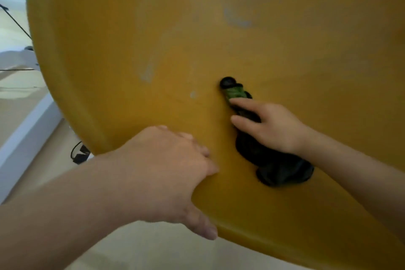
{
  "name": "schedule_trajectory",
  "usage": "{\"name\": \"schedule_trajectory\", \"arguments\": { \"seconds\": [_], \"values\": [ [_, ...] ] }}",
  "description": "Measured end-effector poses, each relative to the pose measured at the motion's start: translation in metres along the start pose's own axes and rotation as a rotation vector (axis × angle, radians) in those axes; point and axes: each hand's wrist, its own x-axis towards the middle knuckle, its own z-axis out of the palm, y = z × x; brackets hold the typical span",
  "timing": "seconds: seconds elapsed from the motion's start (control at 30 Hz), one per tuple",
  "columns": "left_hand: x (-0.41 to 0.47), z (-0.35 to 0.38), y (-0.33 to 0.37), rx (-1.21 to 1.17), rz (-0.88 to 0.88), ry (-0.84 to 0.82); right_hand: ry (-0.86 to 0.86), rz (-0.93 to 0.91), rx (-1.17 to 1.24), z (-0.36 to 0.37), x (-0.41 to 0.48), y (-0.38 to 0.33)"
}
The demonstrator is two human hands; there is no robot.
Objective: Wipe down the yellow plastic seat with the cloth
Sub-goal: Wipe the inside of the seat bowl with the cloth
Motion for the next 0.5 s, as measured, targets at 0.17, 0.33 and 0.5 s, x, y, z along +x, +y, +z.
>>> {"name": "schedule_trajectory", "arguments": {
  "seconds": [0.17,0.33,0.5],
  "values": [
    [-0.024,0.000,-0.025,0.048,-0.246,0.268,-0.161,0.045,-0.177,-0.012,-0.007,0.010],
    [-0.046,0.013,-0.039,0.025,-0.434,0.568,0.137,0.303,0.087,-0.006,0.040,0.001],
    [-0.038,0.014,-0.031,0.003,-0.520,0.665,-0.061,-0.242,0.168,0.028,0.022,-0.070]
  ]
}}
